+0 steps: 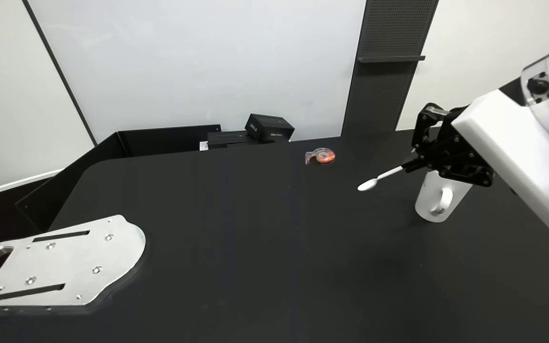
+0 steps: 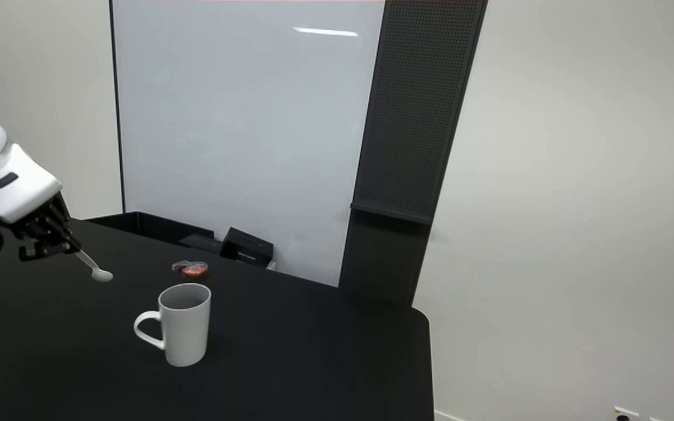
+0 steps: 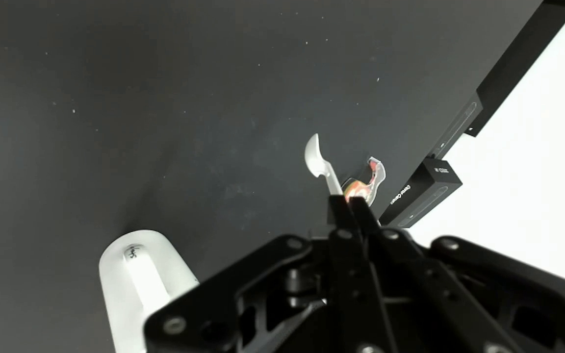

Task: Take the spoon out of the cup and put it on the table

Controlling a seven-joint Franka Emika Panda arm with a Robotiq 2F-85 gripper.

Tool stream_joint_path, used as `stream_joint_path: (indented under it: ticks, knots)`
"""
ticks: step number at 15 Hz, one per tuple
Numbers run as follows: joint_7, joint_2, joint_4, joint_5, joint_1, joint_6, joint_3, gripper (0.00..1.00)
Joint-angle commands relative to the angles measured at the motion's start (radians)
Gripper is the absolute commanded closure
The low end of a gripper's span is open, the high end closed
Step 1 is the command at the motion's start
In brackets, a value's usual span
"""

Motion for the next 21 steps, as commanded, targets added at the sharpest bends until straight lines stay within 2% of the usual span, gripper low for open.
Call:
stream_joint_path:
  ticks: [1, 7, 14, 15, 17, 20, 21]
  knots:
    - [-0.059, 0.033, 0.037, 0.106, 0.089, -0.001, -0.067, 0.99]
    - [-0.081, 0.122, 0.075, 0.172, 0.235, -0.002, -0.180, 0.99]
    - [-0.040, 0.259, 0.147, 0.180, 0.418, -0.002, -0.322, 0.99]
    - [-0.036, 0.279, 0.155, 0.184, 0.440, -0.002, -0.338, 0.72]
    - [-0.030, 0.301, 0.172, 0.195, 0.488, -0.003, -0.374, 0.67]
    - [-0.011, 0.300, 0.156, 0.206, 0.474, -0.005, -0.347, 0.46]
    - [-0.016, 0.286, 0.151, 0.228, 0.486, -0.041, -0.362, 0.38]
